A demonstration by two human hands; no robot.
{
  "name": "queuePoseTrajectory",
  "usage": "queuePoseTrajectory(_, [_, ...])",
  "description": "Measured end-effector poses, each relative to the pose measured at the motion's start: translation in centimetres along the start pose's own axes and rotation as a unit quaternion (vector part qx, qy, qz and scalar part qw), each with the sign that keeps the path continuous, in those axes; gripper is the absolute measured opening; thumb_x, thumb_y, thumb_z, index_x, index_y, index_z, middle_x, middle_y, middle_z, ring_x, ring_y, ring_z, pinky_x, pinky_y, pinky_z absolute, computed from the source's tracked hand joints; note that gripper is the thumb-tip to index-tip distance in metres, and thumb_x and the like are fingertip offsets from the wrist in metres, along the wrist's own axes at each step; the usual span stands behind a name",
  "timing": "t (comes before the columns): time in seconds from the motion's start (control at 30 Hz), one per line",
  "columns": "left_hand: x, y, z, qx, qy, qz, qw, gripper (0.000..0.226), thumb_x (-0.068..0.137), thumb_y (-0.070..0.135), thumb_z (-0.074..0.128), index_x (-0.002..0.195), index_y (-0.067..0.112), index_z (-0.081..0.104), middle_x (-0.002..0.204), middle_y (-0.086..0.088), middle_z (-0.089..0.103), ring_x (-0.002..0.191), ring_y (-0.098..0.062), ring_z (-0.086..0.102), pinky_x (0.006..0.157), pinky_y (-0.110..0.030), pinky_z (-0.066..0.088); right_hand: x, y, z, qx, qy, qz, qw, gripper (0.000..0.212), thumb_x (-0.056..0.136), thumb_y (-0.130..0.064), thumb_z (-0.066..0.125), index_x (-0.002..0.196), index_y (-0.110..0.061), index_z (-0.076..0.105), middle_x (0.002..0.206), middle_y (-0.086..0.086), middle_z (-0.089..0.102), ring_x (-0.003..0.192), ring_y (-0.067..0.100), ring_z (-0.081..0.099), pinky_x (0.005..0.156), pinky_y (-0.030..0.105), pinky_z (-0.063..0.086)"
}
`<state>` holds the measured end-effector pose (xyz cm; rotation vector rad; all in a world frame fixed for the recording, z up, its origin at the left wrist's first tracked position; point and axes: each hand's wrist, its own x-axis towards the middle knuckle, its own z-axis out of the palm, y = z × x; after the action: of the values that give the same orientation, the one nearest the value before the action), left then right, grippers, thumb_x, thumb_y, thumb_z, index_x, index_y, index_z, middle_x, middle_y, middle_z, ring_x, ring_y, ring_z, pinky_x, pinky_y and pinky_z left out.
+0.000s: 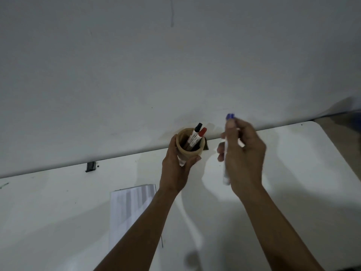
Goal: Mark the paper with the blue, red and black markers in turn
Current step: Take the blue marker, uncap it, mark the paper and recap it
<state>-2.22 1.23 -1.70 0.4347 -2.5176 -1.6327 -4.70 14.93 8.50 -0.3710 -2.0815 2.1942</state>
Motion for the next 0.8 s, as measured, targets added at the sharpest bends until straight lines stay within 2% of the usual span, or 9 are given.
queuePoseTrajectory(0.07, [0.1, 0.2, -0.2, -0.015, -0.009, -0.005, 1.000, 0.077, 0.079, 0.013, 0.080, 0.130, 0.051, 0.035, 0.123, 0.033, 0.055, 0.112, 0.017, 0.054, 0.089, -0.008, 0.047, -0.9, 1.3, 0.0, -0.035, -0.034, 0.052, 0.997, 0.015, 0.099, -0.031, 0.066, 0.106, -0.017, 0.066, 0.076, -0.005, 0.068, 0.049, 0.006, 0.060, 0.046, 0.022, 0.049])
queuePoseTrajectory(0.13, [0.0, 0.4, -0.7, -0.021, -0.019, -0.014, 0.999, 0.072, 0.079, 0.008, 0.080, 0.134, 0.033, 0.039, 0.123, 0.028, 0.054, 0.110, 0.023, 0.052, 0.085, 0.000, 0.045, -1.7, 2.2, -0.2, -0.061, -0.067, 0.085, 0.992, 0.011, 0.098, -0.026, 0.068, 0.106, -0.019, 0.066, 0.084, -0.002, 0.071, 0.056, 0.007, 0.064, 0.053, 0.022, 0.052])
queuePoseTrajectory(0.17, [-0.2, 0.5, -1.3, -0.007, -0.016, -0.027, 0.999, 0.078, 0.079, 0.014, 0.081, 0.142, 0.024, 0.035, 0.132, 0.022, 0.053, 0.118, 0.019, 0.049, 0.095, -0.004, 0.043, -2.1, 2.6, -0.3, -0.074, -0.087, 0.095, 0.989, 0.012, 0.096, -0.022, 0.070, 0.107, -0.022, 0.067, 0.088, -0.002, 0.071, 0.061, 0.009, 0.066, 0.057, 0.022, 0.054])
queuePoseTrajectory(0.23, [-1.1, 0.0, -3.0, 0.039, -0.004, -0.041, 0.998, 0.092, 0.080, 0.025, 0.080, 0.152, 0.019, 0.023, 0.154, 0.004, 0.042, 0.140, -0.007, 0.041, 0.115, -0.033, 0.039, -2.9, 3.3, -0.5, -0.096, -0.139, 0.102, 0.980, 0.025, 0.091, -0.012, 0.075, 0.110, -0.027, 0.069, 0.092, -0.005, 0.071, 0.065, 0.012, 0.067, 0.061, 0.020, 0.054])
queuePoseTrajectory(0.3, [-2.5, -0.5, -5.2, 0.070, 0.015, -0.030, 0.997, 0.086, 0.084, 0.026, 0.077, 0.153, 0.022, 0.025, 0.157, -0.001, 0.039, 0.142, -0.018, 0.040, 0.113, -0.049, 0.042, -3.8, 3.7, -0.3, -0.119, -0.184, 0.100, 0.971, 0.031, 0.088, -0.006, 0.078, 0.106, -0.031, 0.072, 0.088, -0.011, 0.073, 0.066, 0.012, 0.068, 0.064, 0.021, 0.055])
queuePoseTrajectory(0.4, [-5.0, -0.5, -9.2, 0.127, 0.033, 0.034, 0.991, 0.068, 0.089, 0.022, 0.071, 0.148, 0.026, 0.037, 0.150, 0.004, 0.048, 0.135, -0.015, 0.048, 0.107, -0.045, 0.049, -5.5, 4.2, 0.8, -0.166, -0.231, 0.090, 0.954, 0.019, 0.090, -0.012, 0.076, 0.100, -0.029, 0.074, 0.088, -0.010, 0.076, 0.069, 0.013, 0.076, 0.069, 0.034, 0.063])
queuePoseTrajectory(0.57, [-9.1, -0.9, -14.6, 0.262, -0.013, 0.139, 0.955, 0.050, 0.092, 0.022, 0.068, 0.139, 0.029, 0.052, 0.143, 0.007, 0.056, 0.131, -0.012, 0.052, 0.100, -0.024, 0.048, -8.8, 4.1, 3.1, -0.256, -0.336, 0.025, 0.906, 0.018, 0.095, -0.023, 0.072, 0.112, -0.024, 0.077, 0.093, -0.012, 0.071, 0.062, 0.014, 0.075, 0.054, 0.010, 0.047])
queuePoseTrajectory(0.7, [-11.5, -2.0, -17.4, 0.293, -0.001, 0.174, 0.940, 0.028, 0.086, 0.019, 0.074, 0.114, 0.016, 0.071, 0.116, -0.001, 0.074, 0.105, -0.021, 0.068, 0.086, -0.035, 0.060, -11.1, 3.5, 4.8, -0.280, -0.386, 0.023, 0.879, 0.017, 0.087, -0.025, 0.082, 0.102, -0.019, 0.077, 0.092, -0.004, 0.076, 0.060, 0.015, 0.076, 0.052, 0.012, 0.047])
queuePoseTrajectory(0.8, [-13.0, -3.3, -19.4, 0.256, 0.009, 0.164, 0.953, 0.015, 0.086, 0.018, 0.074, 0.101, 0.016, 0.072, 0.098, 0.003, 0.074, 0.089, -0.018, 0.067, 0.074, -0.032, 0.057, -12.2, 2.6, 5.6, -0.250, -0.414, 0.077, 0.872, 0.019, 0.080, -0.015, 0.087, 0.095, -0.014, 0.075, 0.095, 0.001, 0.078, 0.071, 0.021, 0.079, 0.056, 0.020, 0.053])
